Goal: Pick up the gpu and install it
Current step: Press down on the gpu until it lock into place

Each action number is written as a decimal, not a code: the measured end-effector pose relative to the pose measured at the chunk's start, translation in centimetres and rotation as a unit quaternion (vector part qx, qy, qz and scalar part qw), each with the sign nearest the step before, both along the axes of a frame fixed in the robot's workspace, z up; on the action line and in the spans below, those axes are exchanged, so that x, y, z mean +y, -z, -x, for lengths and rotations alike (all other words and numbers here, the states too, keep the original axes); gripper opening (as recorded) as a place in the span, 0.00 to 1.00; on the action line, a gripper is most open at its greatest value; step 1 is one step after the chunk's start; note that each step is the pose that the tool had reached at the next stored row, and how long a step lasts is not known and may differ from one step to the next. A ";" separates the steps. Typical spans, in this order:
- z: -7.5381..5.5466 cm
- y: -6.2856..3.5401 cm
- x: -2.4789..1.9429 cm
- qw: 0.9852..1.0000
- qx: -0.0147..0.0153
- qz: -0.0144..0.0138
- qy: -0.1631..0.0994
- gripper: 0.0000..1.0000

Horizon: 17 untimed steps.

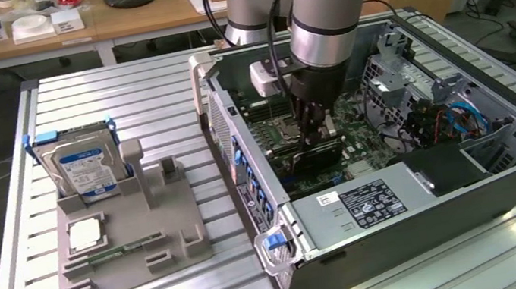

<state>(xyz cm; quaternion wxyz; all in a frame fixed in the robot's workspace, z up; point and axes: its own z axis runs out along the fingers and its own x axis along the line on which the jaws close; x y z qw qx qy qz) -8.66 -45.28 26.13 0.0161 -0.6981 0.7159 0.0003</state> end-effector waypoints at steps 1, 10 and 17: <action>0.0 0.06 0.00 1.000 0.000 0.000 0.000 0.11; 0.1 0.20 0.00 1.000 0.000 0.000 0.000 0.11; 0.1 0.25 0.00 1.000 0.000 0.000 0.000 0.11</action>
